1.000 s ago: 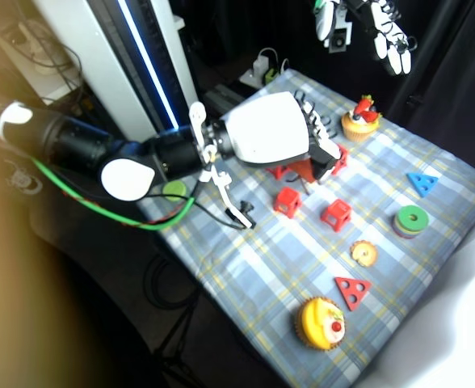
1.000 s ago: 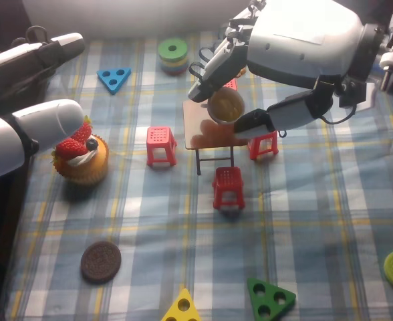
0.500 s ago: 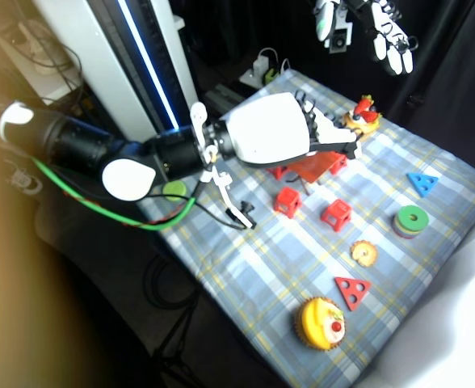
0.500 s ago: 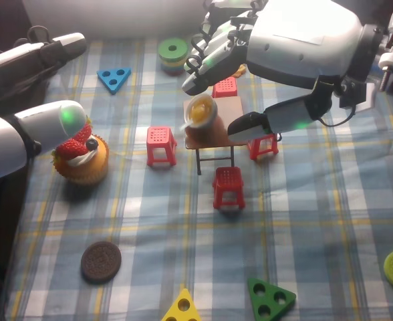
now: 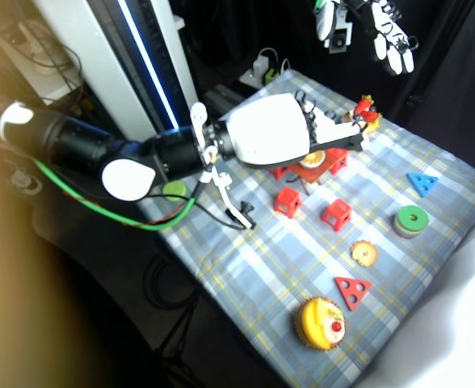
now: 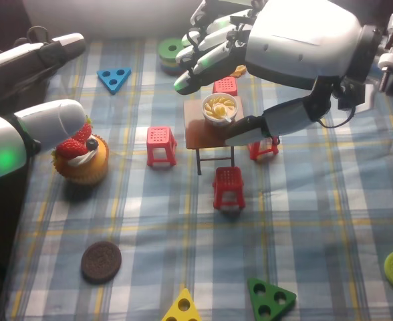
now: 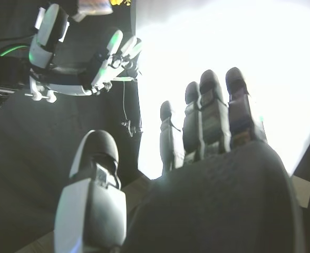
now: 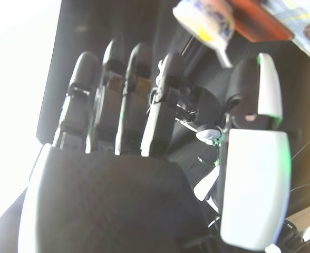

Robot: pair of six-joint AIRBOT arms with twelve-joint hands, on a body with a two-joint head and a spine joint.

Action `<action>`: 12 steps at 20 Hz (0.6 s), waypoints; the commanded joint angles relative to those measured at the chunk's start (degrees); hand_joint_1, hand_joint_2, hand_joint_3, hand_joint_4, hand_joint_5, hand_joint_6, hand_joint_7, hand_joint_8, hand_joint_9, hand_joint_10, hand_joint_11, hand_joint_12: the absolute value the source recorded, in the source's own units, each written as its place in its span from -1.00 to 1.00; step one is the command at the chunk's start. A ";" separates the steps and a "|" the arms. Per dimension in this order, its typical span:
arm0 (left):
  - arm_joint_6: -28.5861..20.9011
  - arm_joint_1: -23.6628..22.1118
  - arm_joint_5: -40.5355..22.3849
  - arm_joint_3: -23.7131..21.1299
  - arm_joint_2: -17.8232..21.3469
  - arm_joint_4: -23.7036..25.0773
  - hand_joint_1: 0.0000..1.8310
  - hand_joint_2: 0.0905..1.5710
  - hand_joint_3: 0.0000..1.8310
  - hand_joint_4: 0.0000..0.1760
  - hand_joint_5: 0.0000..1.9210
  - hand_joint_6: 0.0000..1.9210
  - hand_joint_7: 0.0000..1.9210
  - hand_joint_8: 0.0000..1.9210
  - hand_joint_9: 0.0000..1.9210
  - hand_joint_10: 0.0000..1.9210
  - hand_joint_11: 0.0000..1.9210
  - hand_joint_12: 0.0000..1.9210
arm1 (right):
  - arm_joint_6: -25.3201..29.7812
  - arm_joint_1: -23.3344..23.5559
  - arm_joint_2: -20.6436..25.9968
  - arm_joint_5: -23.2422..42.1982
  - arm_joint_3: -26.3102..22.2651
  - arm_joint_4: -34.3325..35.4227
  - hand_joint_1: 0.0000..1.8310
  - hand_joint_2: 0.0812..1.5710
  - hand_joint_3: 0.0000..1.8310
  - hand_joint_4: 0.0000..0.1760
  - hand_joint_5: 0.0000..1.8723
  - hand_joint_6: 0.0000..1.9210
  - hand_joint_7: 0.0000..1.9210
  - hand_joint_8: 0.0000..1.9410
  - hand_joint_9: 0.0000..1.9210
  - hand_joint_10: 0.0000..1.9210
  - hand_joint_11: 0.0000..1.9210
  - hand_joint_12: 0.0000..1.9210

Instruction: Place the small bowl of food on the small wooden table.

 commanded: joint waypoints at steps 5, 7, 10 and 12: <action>-2.02 -0.62 -11.81 0.30 0.04 -1.10 -0.67 0.45 -1.00 0.43 -0.65 -1.00 -0.69 -1.00 -0.70 -1.00 -1.00 -0.56 | -0.08 0.59 6.43 12.50 -1.98 7.09 -0.05 0.11 -1.00 -0.29 -0.50 -1.00 -0.55 -1.00 -0.56 -1.00 -1.00 0.03; -5.57 -0.57 -15.41 0.93 0.14 -1.15 -0.68 0.44 -1.00 0.69 -0.68 -1.00 -0.67 -1.00 -0.72 -1.00 -1.00 -0.52 | -1.47 -2.27 10.06 16.16 -3.94 10.85 -0.10 0.09 -1.00 -0.30 -0.59 -1.00 -0.62 -1.00 -0.62 -1.00 -1.00 -0.14; -9.93 0.06 -20.99 1.46 0.29 -1.15 -0.59 0.40 -1.00 0.35 -0.67 -1.00 -0.68 -1.00 -0.77 -1.00 -1.00 -0.57 | -4.76 -9.97 14.54 25.62 -7.25 19.54 -0.07 0.09 -1.00 -0.06 -0.68 -1.00 -0.66 -1.00 -0.68 -1.00 -1.00 -0.21; -13.27 0.88 -24.61 1.64 0.36 -0.97 -0.53 0.39 -1.00 0.01 -0.70 -1.00 -0.73 -1.00 -0.78 -1.00 -1.00 -0.47 | -6.51 -16.53 17.04 33.50 -9.95 26.01 -0.11 0.21 -0.99 -0.22 -0.70 -1.00 -0.66 -1.00 -0.69 -1.00 -0.99 -0.14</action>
